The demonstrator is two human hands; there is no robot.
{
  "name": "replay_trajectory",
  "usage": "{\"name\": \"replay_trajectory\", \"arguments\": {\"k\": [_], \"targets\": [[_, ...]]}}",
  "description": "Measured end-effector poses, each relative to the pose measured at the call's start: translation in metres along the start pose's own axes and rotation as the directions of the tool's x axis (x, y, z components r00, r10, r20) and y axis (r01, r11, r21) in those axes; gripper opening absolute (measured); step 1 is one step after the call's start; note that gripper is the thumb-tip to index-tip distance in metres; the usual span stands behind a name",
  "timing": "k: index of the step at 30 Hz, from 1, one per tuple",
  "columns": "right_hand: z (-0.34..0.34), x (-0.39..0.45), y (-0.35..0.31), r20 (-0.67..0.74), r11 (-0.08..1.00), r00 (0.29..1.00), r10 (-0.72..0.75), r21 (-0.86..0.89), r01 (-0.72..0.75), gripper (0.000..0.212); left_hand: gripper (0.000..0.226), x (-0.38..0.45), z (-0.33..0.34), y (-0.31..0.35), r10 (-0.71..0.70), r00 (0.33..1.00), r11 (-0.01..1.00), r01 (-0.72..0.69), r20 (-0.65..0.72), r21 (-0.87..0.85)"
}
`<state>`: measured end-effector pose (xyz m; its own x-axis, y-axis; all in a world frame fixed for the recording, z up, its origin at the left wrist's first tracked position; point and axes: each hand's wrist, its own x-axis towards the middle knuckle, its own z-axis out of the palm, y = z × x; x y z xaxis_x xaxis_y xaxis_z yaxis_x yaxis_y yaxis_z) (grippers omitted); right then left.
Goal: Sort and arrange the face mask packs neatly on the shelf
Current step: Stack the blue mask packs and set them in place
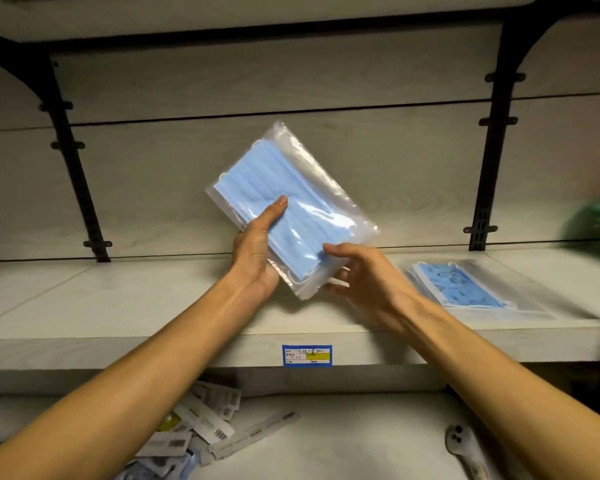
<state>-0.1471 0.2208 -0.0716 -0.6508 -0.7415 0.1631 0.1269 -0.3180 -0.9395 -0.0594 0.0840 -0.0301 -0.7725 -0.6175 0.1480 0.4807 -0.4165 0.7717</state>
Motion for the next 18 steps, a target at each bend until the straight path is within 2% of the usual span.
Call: {"name": "replay_trajectory", "arguments": {"k": [4,8,11,13,15,16,18], "targets": [[0.007,-0.003,-0.006,-0.159,0.988,0.983,-0.091,-0.141,0.069,0.015,0.049,-0.003,-0.004,-0.007,-0.049,0.99,0.998,0.055,0.133,-0.039],[-0.014,-0.001,-0.026,-0.238,0.948,0.953,-0.186,-0.299,0.11,0.012,0.036,0.008,-0.029,0.01,0.019,0.984,0.999,-0.013,0.179,-0.035],[-0.028,0.002,-0.033,-0.262,0.927,0.947,-0.187,-0.365,0.082,0.014,0.045,0.011,-0.052,0.016,-0.068,0.969,0.979,0.019,0.238,0.201],[-0.035,0.002,-0.031,-0.3,0.914,0.937,-0.18,-0.403,0.047,0.024,0.048,0.01,-0.068,0.018,-0.164,0.95,0.892,0.028,0.266,0.452],[-0.038,0.0,-0.026,-0.3,0.897,0.938,-0.175,-0.441,0.026,0.028,0.049,0.007,-0.078,0.019,-0.185,0.959,0.758,0.001,0.214,0.652],[-0.039,-0.002,-0.024,-0.28,0.888,0.945,-0.17,-0.459,0.024,0.029,0.049,0.005,-0.081,0.017,-0.171,0.966,0.706,-0.016,0.192,0.708],[-0.039,-0.007,-0.021,-0.226,0.889,0.962,-0.153,-0.456,0.034,0.031,0.051,0.003,-0.081,0.01,-0.145,0.972,0.68,-0.039,0.187,0.733]]}}
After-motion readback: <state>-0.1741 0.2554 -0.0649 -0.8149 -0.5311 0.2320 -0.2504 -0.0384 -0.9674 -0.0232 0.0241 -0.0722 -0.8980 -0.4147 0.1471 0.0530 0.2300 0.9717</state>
